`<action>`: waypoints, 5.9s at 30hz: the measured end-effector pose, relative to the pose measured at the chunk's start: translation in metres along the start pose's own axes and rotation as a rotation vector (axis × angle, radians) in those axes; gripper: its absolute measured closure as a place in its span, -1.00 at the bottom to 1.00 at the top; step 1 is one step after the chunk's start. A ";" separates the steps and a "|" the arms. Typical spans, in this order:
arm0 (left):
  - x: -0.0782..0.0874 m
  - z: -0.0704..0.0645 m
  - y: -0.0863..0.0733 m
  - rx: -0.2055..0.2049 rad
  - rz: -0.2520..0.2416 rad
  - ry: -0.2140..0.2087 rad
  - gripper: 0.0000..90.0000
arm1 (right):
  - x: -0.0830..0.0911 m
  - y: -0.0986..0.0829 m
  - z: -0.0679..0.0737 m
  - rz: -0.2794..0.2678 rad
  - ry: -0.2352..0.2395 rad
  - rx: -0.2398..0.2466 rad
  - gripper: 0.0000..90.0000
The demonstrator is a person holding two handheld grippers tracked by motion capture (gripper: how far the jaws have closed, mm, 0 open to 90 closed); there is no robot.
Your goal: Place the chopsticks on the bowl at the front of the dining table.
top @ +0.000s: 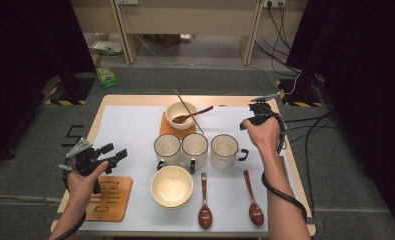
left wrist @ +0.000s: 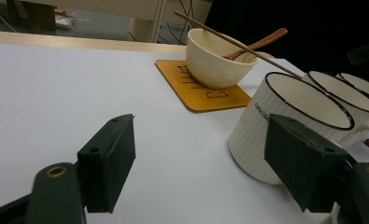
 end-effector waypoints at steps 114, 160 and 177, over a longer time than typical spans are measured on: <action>-0.002 -0.002 -0.002 -0.001 0.005 -0.002 -0.46 | -0.027 -0.081 -0.106 0.131 -0.143 -0.130 0.42; -0.001 -0.003 -0.001 -0.001 0.006 -0.005 -0.46 | -0.030 -0.079 -0.100 0.213 -0.183 -0.117 0.85; -0.002 -0.004 -0.001 0.003 0.004 -0.005 -0.46 | -0.039 -0.046 -0.105 0.166 -0.163 -0.122 0.85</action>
Point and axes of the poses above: each handheld gripper's, and its own axes: x roughly backward along the jaws, y roughly out of its top, z roughly to its left, the point moved 5 cm from there along -x, roughly forward along the jaws, and after that the axes turned 3 degrees about -x, right-handed, at the moved point
